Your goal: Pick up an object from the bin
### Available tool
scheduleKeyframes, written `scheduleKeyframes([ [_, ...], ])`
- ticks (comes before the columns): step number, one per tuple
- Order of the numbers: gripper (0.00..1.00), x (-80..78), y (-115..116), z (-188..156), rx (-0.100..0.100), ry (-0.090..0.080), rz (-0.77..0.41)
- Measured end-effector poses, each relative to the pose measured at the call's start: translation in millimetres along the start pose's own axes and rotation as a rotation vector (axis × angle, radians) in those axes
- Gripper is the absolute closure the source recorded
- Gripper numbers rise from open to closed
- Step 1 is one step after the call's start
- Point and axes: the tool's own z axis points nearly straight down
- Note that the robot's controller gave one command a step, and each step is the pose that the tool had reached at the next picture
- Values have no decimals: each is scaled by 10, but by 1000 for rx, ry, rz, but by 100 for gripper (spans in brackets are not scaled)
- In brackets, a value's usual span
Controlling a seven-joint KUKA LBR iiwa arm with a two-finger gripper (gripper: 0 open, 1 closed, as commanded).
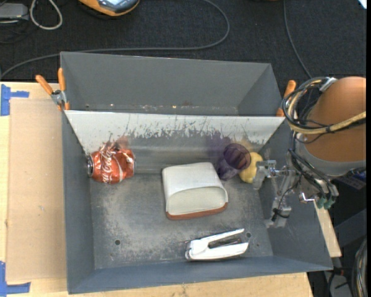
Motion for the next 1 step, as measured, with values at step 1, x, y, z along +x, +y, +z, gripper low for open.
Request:
scheduleKeyframes([
  [1,0,0,0,1,0,0,0],
])
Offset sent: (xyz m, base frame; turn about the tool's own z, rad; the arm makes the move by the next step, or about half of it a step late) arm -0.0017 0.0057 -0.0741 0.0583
